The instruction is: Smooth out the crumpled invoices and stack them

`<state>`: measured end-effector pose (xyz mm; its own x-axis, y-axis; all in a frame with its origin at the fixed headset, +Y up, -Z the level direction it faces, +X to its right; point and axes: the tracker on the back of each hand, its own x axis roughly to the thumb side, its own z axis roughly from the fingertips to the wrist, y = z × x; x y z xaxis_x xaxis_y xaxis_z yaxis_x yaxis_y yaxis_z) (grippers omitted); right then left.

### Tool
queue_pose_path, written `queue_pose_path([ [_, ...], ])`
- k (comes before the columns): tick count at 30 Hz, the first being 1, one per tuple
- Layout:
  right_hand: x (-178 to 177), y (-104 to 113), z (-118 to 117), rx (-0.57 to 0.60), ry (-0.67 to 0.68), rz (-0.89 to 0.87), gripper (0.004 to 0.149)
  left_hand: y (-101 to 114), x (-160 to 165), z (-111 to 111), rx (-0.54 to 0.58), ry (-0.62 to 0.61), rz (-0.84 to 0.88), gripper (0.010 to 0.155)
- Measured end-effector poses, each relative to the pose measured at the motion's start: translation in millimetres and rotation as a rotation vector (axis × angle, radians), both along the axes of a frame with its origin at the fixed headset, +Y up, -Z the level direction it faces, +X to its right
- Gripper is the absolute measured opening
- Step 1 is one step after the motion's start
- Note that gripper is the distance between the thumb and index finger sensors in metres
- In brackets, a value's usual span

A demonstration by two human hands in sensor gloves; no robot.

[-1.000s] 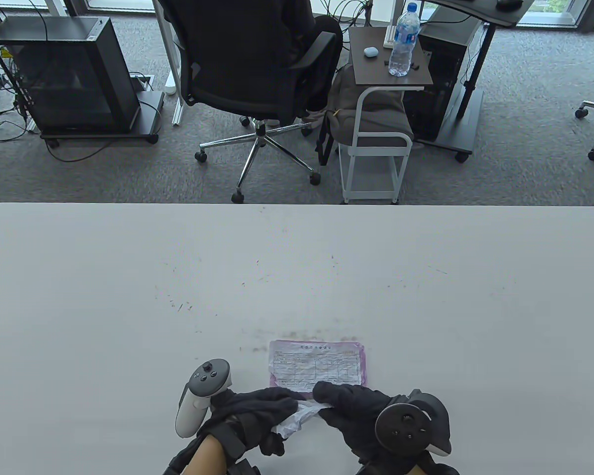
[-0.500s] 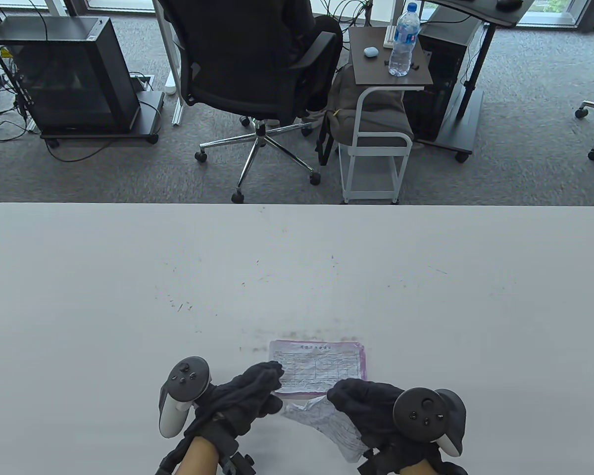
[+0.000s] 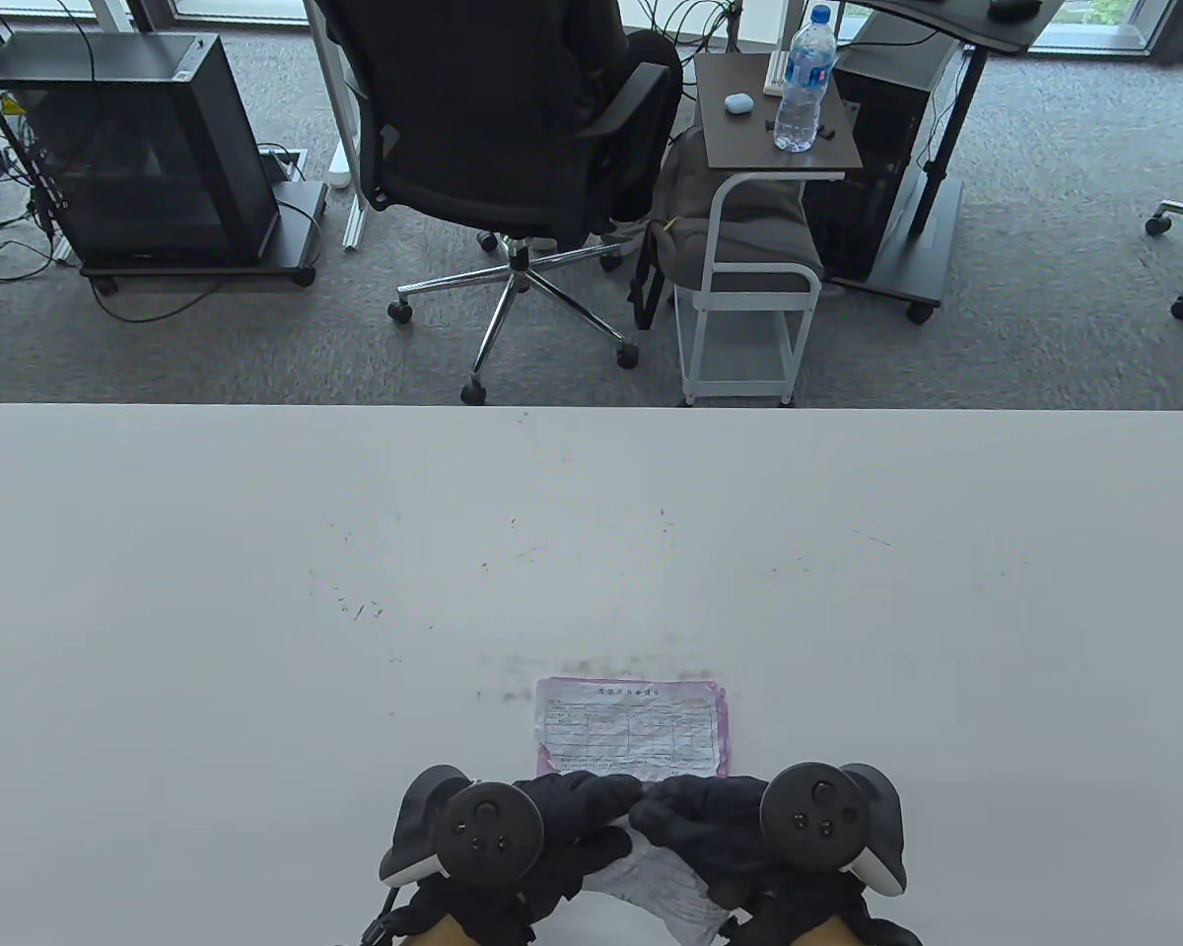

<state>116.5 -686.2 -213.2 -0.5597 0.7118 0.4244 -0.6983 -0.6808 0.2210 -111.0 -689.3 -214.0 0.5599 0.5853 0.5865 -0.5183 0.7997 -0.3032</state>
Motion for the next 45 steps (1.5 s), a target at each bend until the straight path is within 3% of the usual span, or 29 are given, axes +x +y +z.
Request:
queue_pose_path([
  [5, 0, -1, -3, -0.005, 0.024, 0.035, 0.045, -7, -21, -9, -0.163, 0.094, 0.183, 0.045],
  [11, 7, 2, -4, 0.009, 0.012, -0.008, 0.042, -13, -40, -16, -0.242, 0.196, 0.326, 0.045],
  [15, 9, 1, -5, -0.005, 0.022, -0.026, 0.041, -16, -44, -18, -0.267, 0.212, 0.396, 0.044],
  [25, 16, 1, -7, -0.024, -0.019, -0.072, 0.041, -19, -50, -20, -0.233, 0.245, 0.355, 0.048],
  [27, 16, -1, -7, -0.039, -0.014, -0.086, 0.041, -20, -53, -21, -0.229, 0.239, 0.391, 0.057],
  [29, 17, -1, -8, -0.055, -0.01, -0.121, 0.041, -22, -55, -23, -0.258, 0.17, 0.415, 0.085],
  [31, 19, -1, -9, -0.07, -0.012, -0.182, 0.04, -29, -53, -24, -0.371, 0.069, 0.439, 0.106],
  [34, 22, -3, -9, -0.132, 0.003, -0.307, 0.04, -34, -46, -26, -0.435, -0.039, 0.448, 0.116],
  [37, 20, -6, -9, -0.17, 0.02, -0.36, 0.041, -31, -36, -23, -0.416, -0.06, 0.472, 0.101],
  [40, 19, -7, -8, -0.17, 0.017, -0.361, 0.042, -21, -32, -18, -0.307, 0.07, 0.546, 0.053],
  [41, 19, -7, -9, -0.159, 0.013, -0.344, 0.043, -19, -34, -17, -0.267, 0.104, 0.56, 0.044],
  [45, 20, -3, -10, -0.122, 0.056, -0.197, 0.042, -14, -42, -14, -0.219, 0.172, 0.507, 0.044],
])
